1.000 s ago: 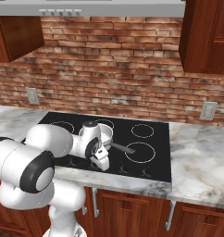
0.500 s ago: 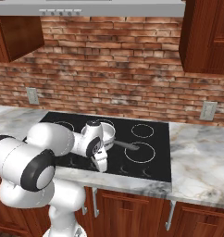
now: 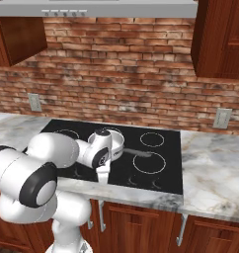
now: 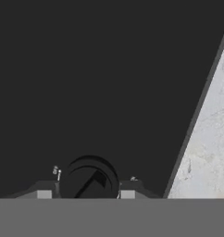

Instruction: Turn off the front center burner of the stove.

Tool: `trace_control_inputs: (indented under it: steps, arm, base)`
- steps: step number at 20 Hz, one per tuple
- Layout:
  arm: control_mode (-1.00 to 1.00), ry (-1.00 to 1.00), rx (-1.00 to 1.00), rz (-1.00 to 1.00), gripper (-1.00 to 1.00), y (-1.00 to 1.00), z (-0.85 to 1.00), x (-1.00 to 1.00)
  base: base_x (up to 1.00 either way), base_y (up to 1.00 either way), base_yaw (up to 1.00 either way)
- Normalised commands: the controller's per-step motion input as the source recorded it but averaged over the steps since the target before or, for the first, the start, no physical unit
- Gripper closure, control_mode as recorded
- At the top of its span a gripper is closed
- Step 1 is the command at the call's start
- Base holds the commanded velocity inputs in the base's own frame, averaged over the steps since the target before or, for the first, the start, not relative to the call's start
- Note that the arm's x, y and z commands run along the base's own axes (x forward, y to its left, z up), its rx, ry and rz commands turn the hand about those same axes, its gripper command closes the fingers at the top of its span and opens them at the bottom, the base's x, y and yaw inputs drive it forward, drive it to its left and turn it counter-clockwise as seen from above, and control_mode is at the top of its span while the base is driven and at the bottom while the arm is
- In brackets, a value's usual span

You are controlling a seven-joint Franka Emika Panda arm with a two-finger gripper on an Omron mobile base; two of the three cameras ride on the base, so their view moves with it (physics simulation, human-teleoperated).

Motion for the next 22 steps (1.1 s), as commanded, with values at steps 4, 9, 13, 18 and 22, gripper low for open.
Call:
trace_control_inputs:
  steps: [4,9,13,18,22]
  arm:
    - [-1.00,0.07,0.06,-0.37,1.00,0.11,0.00,0.00]
    - [-1.00,0.03,0.04,-0.38,1.00,0.20,-0.05,-0.10]
    - [-1.00,0.00,0.03,-0.40,1.00,0.29,-0.11,-0.29]
    - [-1.00,0.02,0.01,-0.43,1.00,0.29,-0.07,-0.32]
    - [-1.00,0.05,0.00,-0.45,1.00,0.21,-0.06,-0.23]
  base:
    - [0.00,0.00,0.00]
    - [0.00,0.00,0.00]
    - [0.00,0.00,0.00]
    - [0.00,0.00,0.00]
    - [0.00,0.00,0.00]
